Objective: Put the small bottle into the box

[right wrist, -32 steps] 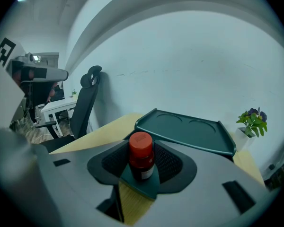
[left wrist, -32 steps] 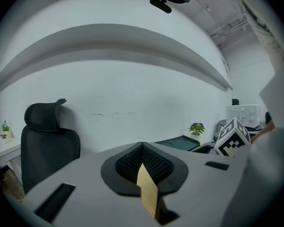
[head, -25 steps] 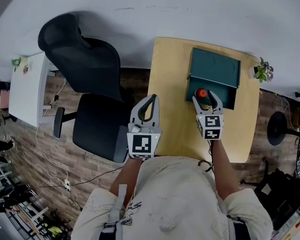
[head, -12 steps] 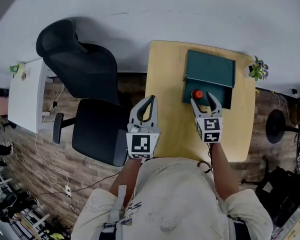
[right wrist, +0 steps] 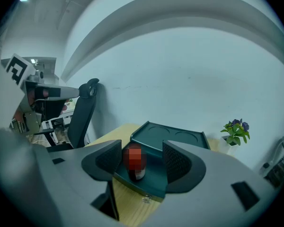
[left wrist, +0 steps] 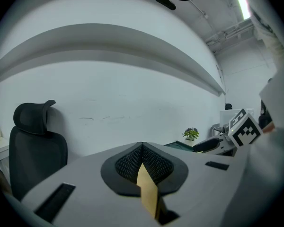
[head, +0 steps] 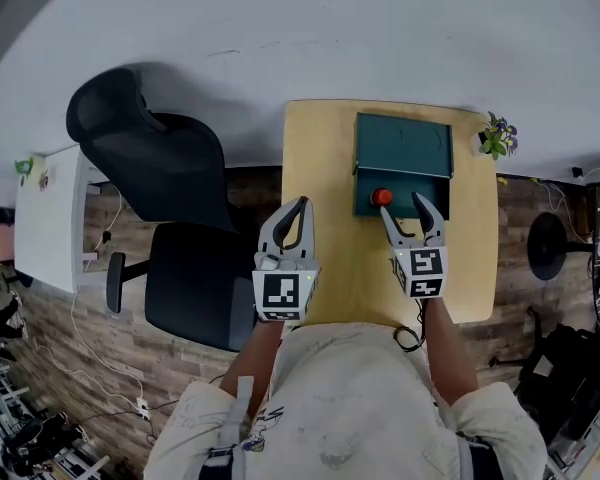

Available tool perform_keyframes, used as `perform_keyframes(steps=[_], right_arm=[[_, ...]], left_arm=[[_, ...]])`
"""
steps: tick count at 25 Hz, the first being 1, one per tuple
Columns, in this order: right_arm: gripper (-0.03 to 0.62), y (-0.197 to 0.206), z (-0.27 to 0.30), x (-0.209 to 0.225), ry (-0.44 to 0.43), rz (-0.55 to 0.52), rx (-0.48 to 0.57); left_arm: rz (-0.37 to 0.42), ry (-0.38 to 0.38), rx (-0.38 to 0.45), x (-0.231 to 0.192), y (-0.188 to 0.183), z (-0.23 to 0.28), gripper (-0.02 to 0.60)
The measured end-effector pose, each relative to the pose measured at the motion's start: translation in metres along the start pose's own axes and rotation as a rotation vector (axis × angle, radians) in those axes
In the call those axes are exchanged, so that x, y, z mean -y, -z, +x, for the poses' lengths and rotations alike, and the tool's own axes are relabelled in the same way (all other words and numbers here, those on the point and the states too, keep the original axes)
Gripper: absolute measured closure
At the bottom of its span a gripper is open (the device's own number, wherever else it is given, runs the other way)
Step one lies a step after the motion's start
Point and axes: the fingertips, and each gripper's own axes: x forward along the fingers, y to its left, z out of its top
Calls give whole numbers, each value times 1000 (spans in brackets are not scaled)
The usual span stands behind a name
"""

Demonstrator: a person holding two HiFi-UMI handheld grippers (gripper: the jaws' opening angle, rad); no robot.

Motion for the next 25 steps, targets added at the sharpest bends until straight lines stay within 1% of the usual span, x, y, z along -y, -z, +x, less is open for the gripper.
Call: perform_keyframes(steps=[7,13,17,21,25], right_arm=[[310,-6,-18,17,63,19,28],[310,-18,-39,39,142,16,69],[310,-22,-52,59,198,19,88],[310,-37,-63,69,236,-5,121],[310,-59,-74,74,262,-29,174]], left_arm=[[16,37,20,8,-8,8,574],[29,72,36,15,-15,17,574],[46,86,65,18,-29,21,574],[71,94,79,18,-38,23,574],[74,93,95,15,-46,26,574]])
